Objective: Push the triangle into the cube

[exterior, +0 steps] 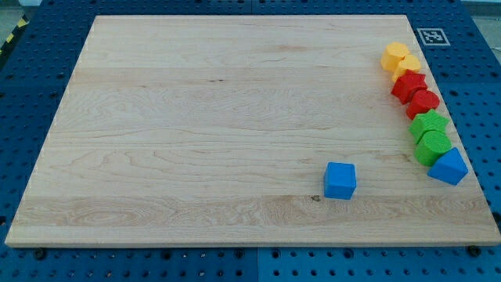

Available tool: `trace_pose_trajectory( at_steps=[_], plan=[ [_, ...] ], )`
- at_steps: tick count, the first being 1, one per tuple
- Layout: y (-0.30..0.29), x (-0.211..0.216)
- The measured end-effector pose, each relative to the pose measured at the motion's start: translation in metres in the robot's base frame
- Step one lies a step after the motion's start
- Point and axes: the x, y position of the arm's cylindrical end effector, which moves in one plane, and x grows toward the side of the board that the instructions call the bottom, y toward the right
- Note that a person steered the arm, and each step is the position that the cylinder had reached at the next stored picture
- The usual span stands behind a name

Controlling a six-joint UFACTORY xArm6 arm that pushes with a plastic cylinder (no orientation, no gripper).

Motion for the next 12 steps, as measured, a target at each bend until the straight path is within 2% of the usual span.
trace_pose_trajectory(
  at_steps=[1,2,4,5,8,10,11,12],
  plan=[
    [-0.001,-0.013],
    [-0.041,-0.036],
    [-0.043,-0.051],
    [-0.066,-0.056],
    [-0.067,-0.037],
    [-0.119,-0.039],
    [-0.118,-0.039],
    [-0.092,-0.042]
  ],
)
